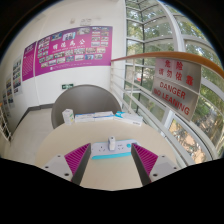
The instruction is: Unplug charger
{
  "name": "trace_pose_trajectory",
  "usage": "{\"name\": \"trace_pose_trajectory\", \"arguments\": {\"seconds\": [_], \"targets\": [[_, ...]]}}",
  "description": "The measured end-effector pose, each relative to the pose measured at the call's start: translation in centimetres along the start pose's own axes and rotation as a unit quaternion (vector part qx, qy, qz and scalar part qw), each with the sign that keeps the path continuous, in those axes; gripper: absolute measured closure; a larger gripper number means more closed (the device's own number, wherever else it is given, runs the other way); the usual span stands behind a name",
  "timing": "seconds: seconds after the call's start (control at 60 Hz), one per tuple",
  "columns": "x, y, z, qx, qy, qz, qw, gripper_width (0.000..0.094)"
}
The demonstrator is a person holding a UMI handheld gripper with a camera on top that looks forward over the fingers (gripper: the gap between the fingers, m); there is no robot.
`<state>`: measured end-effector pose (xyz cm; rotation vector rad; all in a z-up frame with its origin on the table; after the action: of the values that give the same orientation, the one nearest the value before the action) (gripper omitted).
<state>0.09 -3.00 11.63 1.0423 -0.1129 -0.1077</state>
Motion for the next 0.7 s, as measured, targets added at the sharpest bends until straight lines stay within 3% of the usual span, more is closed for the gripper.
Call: {"name": "trace_pose_trajectory", "arguments": {"seconds": [0.167, 0.217, 0.3, 0.367, 0.633, 0.7], "targets": [[-0.2, -0.2, -7.9, -0.016, -0.003, 0.015, 1.000, 0.0259], [0.1, -0.7, -9.7, -0.022, -0.004, 0.014, 1.000, 0.0377], [0.2, -1.4, -11.2, -0.021, -0.012, 0.018, 1.000, 0.0651], [-0.1, -2.0, -11.9, -0.018, -0.001, 0.016, 1.000, 0.0770], [-0.2, -1.6, -12.0, -0.009, 0.009, 0.016, 1.000, 0.0887], [-0.1, 3.2, -10.2, 0.050, 0.016, 0.009, 0.999, 0.0887]]}}
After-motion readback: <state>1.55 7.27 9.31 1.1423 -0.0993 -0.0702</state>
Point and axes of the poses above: the point between the fingertips, and its own axes, seen from behind it with the camera up: x to the right, y up, z backward, against the way the camera looks, the point moved 4 cm from there along z, backward, against the way the camera looks, and after that the axes turned 1 degree about -x, right-handed, at the moved point
